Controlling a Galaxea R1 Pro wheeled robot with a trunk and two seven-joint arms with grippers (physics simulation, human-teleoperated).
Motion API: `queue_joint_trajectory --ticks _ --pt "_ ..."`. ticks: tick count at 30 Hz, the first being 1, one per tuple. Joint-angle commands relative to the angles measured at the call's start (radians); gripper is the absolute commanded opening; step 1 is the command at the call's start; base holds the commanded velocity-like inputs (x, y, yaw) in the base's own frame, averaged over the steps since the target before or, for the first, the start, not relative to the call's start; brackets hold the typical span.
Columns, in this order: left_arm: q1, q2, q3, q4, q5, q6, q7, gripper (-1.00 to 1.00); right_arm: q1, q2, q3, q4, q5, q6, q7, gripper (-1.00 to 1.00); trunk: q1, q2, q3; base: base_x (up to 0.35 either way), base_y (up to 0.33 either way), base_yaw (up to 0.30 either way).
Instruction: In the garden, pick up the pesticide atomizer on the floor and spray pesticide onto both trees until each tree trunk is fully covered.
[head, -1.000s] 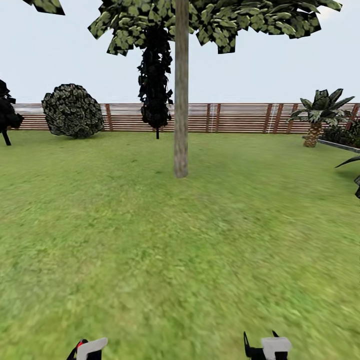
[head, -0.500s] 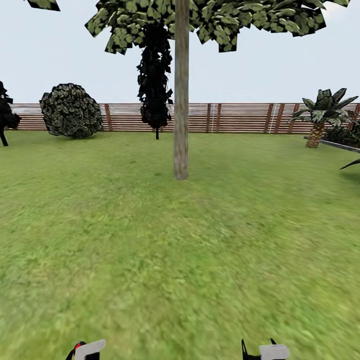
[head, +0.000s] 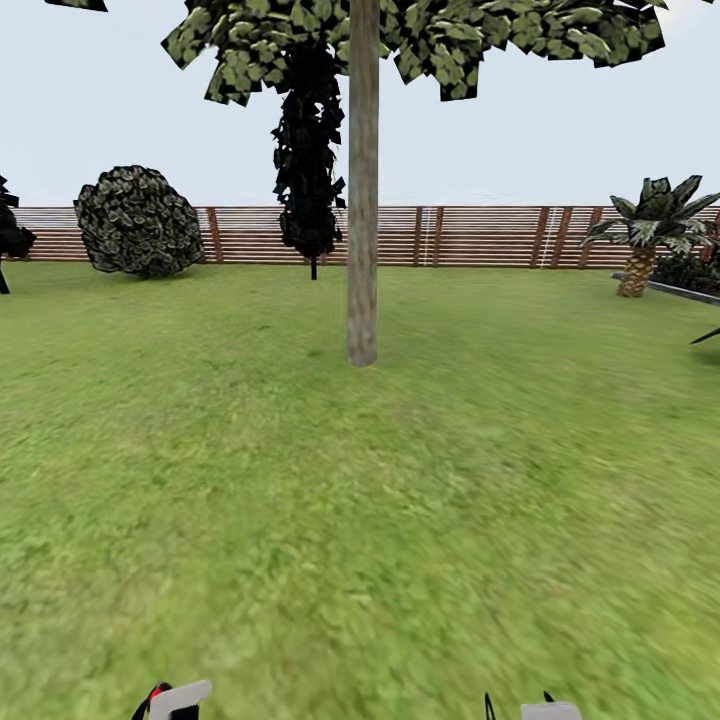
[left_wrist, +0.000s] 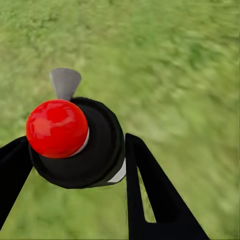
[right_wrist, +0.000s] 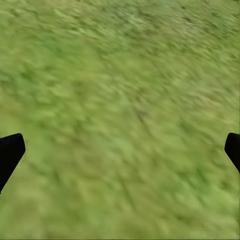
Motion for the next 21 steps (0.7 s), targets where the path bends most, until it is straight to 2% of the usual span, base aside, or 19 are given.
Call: queue_joint_trajectory --ticks 1,21 --pt "0.0 0.0 0.0 0.0 0.0 0.0 0.0 -1.0 0.0 0.0 0.0 0.0 0.0 0.0 0.0 1.0 0.0 0.0 0.0 0.338 0.0 0.0" --pt "0.0 0.0 -0.001 0.0 0.0 -0.001 0.0 -1.0 0.0 0.003 0.0 0.0 -0.003 0.0 -0.002 1.0 0.0 0.0 -0.024 0.338 0.0 0.0"
